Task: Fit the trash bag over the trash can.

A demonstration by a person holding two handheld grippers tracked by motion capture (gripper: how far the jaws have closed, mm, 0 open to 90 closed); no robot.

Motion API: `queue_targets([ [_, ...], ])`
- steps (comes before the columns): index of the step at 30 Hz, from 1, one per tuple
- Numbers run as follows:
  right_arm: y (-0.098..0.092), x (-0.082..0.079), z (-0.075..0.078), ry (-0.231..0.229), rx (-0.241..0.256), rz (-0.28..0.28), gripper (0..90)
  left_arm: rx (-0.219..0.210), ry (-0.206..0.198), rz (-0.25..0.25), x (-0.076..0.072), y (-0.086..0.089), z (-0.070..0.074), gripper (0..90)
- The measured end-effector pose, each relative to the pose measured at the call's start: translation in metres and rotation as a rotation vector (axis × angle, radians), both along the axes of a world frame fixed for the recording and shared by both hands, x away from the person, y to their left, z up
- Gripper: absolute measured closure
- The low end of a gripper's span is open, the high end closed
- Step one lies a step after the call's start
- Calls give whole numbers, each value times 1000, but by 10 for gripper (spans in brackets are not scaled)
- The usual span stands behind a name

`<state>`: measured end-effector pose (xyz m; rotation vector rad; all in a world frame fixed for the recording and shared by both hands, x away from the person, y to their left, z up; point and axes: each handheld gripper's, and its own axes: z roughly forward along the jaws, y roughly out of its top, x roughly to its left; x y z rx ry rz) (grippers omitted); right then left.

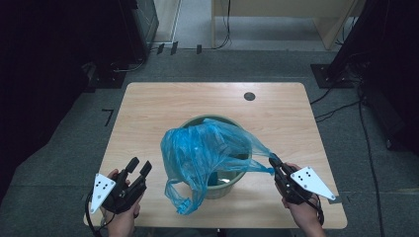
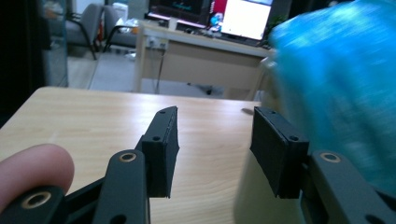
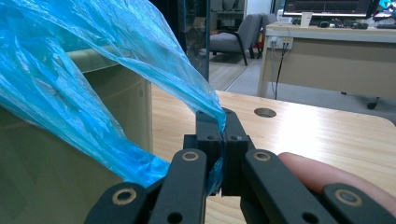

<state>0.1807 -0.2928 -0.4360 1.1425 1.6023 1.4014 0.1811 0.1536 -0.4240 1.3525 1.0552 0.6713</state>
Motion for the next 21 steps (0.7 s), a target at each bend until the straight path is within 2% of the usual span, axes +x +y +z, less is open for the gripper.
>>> queue_targets([
  [2,1,0,0,-3,-3,0,900,-1,-6,-16,-2,-3,3,495],
  [5,2,-1,0,-2,-4,2,900,-13,-59,-57,-12,-14,18,487],
  [7,2,-1,0,-4,-7,2,900,-12,-76,-92,-17,-21,26,476],
  [8,2,-1,0,-5,-8,3,900,-12,-76,-92,-17,-21,26,472],
  [9,3,-1,0,-5,-8,3,900,-13,-92,-132,-23,-31,32,468],
  [12,3,-1,1,-6,-8,0,900,17,-114,-194,-34,-47,37,449],
  [13,2,-1,1,-6,-8,0,900,40,-120,-217,-37,-53,37,441],
  [16,2,-2,1,-10,-7,-1,900,80,-130,-253,-48,-68,35,385],
  [18,2,-2,2,-12,-9,0,900,91,-134,-257,-52,-72,33,356],
  [19,2,-3,2,-15,-9,-1,900,132,-139,-241,-56,-82,29,327],
  [21,2,-3,3,-18,-7,-2,900,149,-144,-228,-57,-86,26,289],
])
